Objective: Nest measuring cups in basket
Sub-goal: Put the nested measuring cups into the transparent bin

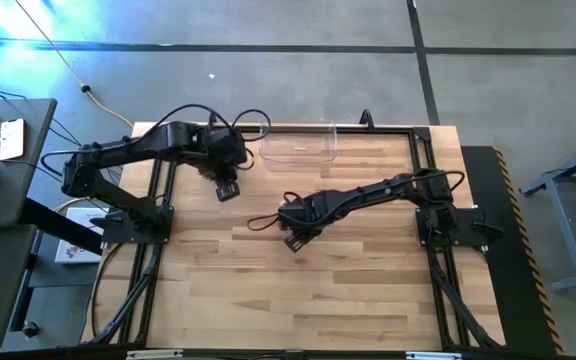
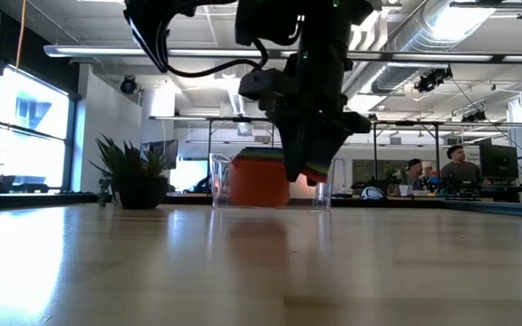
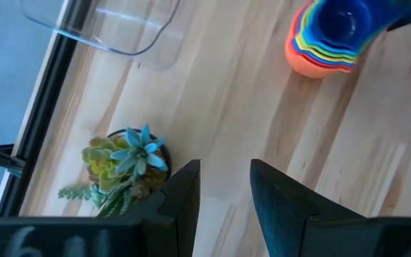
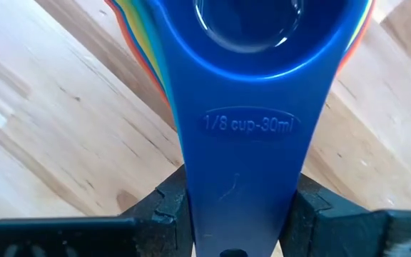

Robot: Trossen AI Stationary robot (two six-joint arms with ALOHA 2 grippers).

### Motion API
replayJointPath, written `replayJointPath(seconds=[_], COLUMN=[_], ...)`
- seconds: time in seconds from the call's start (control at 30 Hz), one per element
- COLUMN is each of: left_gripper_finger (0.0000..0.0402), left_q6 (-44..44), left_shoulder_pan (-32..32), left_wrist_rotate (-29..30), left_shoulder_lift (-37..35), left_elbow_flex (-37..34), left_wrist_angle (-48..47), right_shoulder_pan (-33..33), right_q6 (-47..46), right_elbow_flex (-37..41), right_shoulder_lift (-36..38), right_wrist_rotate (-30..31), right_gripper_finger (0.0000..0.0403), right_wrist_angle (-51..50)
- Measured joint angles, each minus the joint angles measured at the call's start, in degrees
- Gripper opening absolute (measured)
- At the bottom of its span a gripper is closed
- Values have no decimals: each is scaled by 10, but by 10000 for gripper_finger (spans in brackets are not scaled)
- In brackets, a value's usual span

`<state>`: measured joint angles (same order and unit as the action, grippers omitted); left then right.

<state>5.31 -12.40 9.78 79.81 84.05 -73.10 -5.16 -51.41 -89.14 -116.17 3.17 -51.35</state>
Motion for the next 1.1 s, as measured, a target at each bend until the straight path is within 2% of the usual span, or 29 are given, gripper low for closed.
replayJointPath(seconds=[0.2,0.4,0.77,1.1], left_gripper_finger=[113,113,113,113], left_q6=[-3,0,12,42], left_shoulder_pan=[-28,-55,-88,-115], left_wrist_rotate=[0,0,-1,-2], left_shoulder_lift=[0,0,0,0], left_elbow_flex=[0,0,0,0], left_wrist_angle=[0,3,36,44], right_shoulder_pan=[19,66,215,343], right_q6=[26,82,247,384], right_elbow_flex=[0,0,0,0], right_shoulder_lift=[26,73,140,144], right_wrist_rotate=[3,7,6,-48], right_gripper_finger=[123,123,123,123], right_wrist_angle=[6,4,25,109])
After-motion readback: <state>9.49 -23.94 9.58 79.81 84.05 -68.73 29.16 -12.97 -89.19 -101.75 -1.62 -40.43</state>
